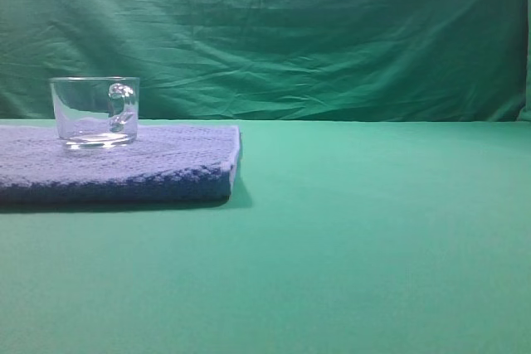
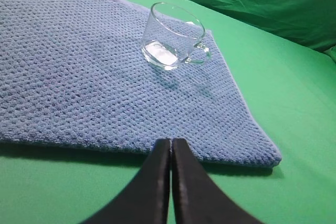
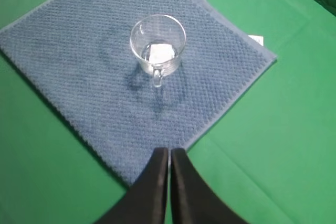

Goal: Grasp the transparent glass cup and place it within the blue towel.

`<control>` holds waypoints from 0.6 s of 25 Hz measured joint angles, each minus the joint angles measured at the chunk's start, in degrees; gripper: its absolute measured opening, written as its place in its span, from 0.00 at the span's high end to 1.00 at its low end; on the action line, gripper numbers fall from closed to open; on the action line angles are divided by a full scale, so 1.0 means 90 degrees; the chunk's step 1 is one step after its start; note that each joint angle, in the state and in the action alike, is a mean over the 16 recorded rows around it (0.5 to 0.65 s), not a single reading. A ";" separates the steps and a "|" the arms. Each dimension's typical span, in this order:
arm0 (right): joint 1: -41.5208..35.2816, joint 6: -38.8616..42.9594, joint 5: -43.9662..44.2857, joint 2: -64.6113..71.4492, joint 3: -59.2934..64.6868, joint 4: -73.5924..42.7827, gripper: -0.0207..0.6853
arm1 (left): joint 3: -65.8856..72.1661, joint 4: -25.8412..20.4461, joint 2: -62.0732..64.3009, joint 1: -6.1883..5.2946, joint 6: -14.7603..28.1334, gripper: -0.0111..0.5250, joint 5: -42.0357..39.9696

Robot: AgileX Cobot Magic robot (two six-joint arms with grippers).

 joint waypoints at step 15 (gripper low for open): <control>-0.0223 0.0221 -0.1601 -0.2570 0.2525 -0.0214 0.97 | 0.0000 0.0000 0.0000 0.0000 0.0007 0.98 0.0000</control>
